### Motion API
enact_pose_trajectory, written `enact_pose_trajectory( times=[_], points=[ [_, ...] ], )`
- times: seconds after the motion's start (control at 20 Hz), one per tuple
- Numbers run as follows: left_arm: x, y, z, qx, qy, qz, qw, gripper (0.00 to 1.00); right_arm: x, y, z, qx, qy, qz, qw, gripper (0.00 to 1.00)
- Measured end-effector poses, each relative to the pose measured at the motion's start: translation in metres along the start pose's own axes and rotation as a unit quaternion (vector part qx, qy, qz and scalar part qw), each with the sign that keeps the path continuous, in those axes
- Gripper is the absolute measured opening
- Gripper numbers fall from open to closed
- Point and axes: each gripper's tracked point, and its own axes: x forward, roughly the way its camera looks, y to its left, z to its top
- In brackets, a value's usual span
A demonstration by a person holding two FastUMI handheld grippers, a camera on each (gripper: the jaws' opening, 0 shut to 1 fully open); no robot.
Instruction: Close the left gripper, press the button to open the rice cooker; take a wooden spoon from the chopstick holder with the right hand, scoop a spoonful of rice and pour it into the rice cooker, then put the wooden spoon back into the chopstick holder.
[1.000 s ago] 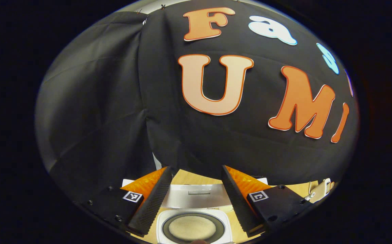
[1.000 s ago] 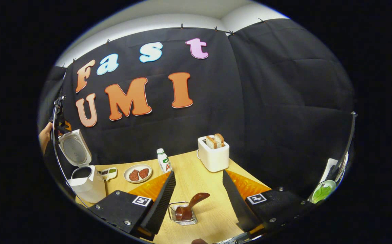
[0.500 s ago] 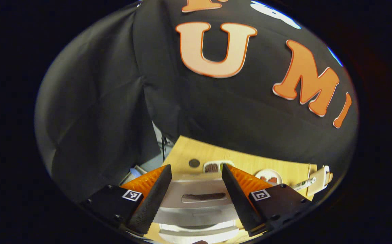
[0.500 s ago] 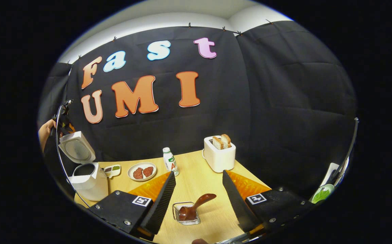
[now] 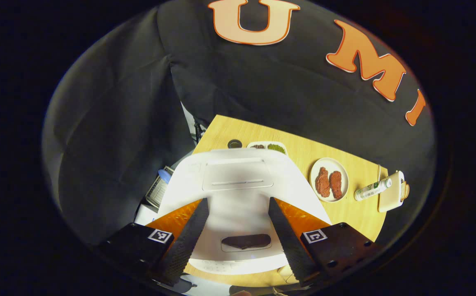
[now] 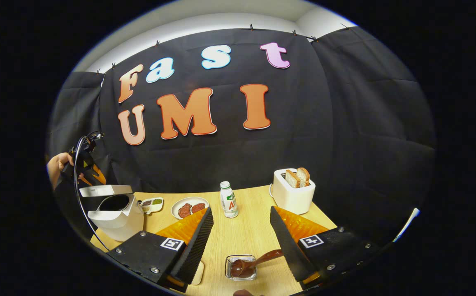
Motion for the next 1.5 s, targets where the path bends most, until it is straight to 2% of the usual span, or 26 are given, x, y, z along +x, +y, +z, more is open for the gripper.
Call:
enact_pose_trajectory(
  times=[0.25,0.3,0.45,0.6,0.75,0.9,1.0,1.15,1.25,1.5],
  points=[
    [0.036,-0.001,-0.063,-0.020,0.080,0.018,0.996,1.00,0.001,0.001,0.000,-0.012,0.003,0.008,1.000,0.87],
    [0.039,-0.002,-0.055,-0.024,0.062,0.021,0.998,1.00,0.001,0.000,-0.001,-0.016,0.004,0.007,1.000,0.87],
    [0.040,-0.002,-0.055,-0.030,0.070,0.025,0.997,1.00,-0.001,0.002,0.003,-0.020,0.001,0.013,1.000,0.87],
    [0.040,-0.003,-0.051,-0.035,0.043,0.030,0.998,1.00,-0.001,0.011,0.002,-0.022,-0.001,0.023,1.000,0.87],
    [0.039,-0.005,-0.047,-0.017,-0.013,0.035,0.999,1.00,-0.003,0.018,0.001,-0.025,-0.002,0.033,0.999,0.87],
    [0.021,-0.024,-0.053,-0.029,-0.046,-0.005,0.999,1.00,-0.001,0.025,0.004,-0.034,-0.003,0.046,0.998,0.87],
    [-0.003,-0.017,-0.035,-0.018,-0.103,-0.001,0.995,0.99,0.002,0.030,0.014,-0.040,-0.009,0.053,0.998,0.87],
    [-0.052,-0.015,-0.010,0.010,-0.194,0.000,0.981,1.00,0.008,0.041,0.031,-0.042,-0.025,0.064,0.997,0.87],
    [-0.091,-0.026,-0.002,0.024,-0.254,-0.007,0.967,1.00,0.012,0.048,0.044,-0.045,-0.038,0.065,0.996,0.87],
    [-0.208,-0.041,0.002,0.038,-0.402,-0.043,0.914,0.98,0.012,0.075,0.101,-0.071,-0.104,0.076,0.989,0.87]
  ],
)
